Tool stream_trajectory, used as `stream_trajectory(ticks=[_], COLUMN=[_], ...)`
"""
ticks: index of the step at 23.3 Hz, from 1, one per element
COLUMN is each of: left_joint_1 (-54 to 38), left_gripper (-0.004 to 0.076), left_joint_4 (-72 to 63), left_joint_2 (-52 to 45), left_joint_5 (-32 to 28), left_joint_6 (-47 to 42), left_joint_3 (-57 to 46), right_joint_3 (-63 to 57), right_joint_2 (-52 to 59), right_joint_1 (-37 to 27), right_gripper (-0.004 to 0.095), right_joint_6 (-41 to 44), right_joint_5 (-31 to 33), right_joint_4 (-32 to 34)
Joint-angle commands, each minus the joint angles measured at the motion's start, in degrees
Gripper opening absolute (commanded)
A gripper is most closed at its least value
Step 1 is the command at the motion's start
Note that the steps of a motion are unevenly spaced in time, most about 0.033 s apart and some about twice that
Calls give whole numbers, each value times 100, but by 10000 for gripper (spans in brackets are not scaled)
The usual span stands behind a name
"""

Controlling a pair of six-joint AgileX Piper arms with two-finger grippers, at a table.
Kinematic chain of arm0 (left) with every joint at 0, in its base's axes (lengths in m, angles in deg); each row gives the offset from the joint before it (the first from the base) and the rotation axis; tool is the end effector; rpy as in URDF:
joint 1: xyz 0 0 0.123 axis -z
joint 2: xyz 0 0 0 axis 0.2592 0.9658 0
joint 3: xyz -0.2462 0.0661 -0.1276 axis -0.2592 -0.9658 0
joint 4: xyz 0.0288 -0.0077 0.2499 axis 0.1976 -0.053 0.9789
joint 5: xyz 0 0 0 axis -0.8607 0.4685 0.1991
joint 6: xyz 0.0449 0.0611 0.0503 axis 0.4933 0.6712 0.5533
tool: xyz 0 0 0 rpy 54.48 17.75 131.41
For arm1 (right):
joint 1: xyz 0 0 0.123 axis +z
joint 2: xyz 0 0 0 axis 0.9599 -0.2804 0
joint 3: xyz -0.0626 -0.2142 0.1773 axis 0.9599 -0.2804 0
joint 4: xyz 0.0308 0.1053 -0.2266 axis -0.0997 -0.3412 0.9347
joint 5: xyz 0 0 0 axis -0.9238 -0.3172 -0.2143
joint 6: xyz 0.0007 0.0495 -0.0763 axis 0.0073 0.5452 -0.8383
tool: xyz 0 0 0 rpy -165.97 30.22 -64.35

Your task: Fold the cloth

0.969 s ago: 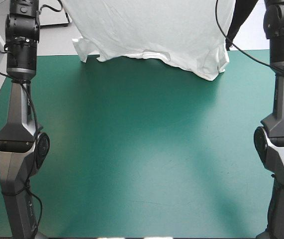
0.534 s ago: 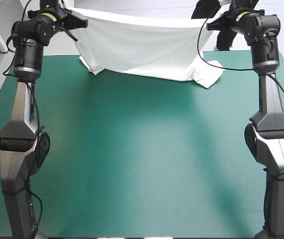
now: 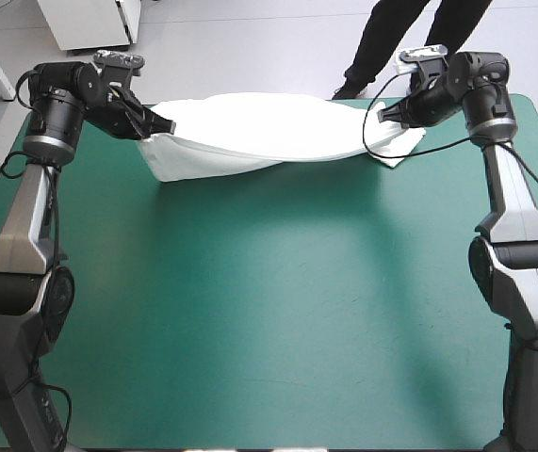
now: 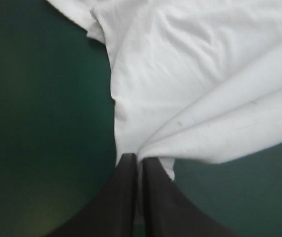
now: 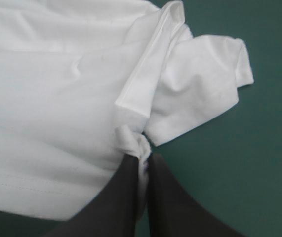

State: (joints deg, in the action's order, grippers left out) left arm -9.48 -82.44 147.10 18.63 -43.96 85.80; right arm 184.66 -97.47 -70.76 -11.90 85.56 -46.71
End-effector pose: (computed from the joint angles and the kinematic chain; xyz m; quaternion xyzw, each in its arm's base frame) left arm 0.4279 -0.0501 0.3887 0.1341 0.9420 -0.0359 0.3055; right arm 0.4887 0.0397 0.3476 -0.1177 0.9391 0.0609 0.3170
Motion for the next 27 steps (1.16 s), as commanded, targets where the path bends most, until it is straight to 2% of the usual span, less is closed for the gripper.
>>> stream_trajectory(ticks=[1, 5, 9, 12, 18, 27], left_joint_1=[-3, -3, -3, 5, 272, 731], left_gripper=[-22, -22, -22, -22, -22, -22], left_joint_4=[-207, -413, -436, -620, -504, -173], left_joint_2=[-1008, -1731, -2491, -3141, -4037, -5200], left_joint_5=[-58, 52, 181, 78, -209, -278], left_joint_6=[35, 140, 140, 266, 397, 311], left_joint_3=[-900, -1943, -2850, -3932, -5361, -7101], right_joint_3=[-916, -2558, -3936, -4675, -5913, -7876], right_joint_2=[1160, 2298, 3240, 3693, 4380, 5993], right_joint_1=[-307, -361, -87, 109, 409, 729], right_gripper=[-13, -12, -12, -12, -12, -12], right_joint_6=[-2, -152, -165, -165, -140, -59], right_joint_5=[3, 3, 3, 3, 3, 3], right_joint_4=[-344, -449, -333, 83, 867, 919])
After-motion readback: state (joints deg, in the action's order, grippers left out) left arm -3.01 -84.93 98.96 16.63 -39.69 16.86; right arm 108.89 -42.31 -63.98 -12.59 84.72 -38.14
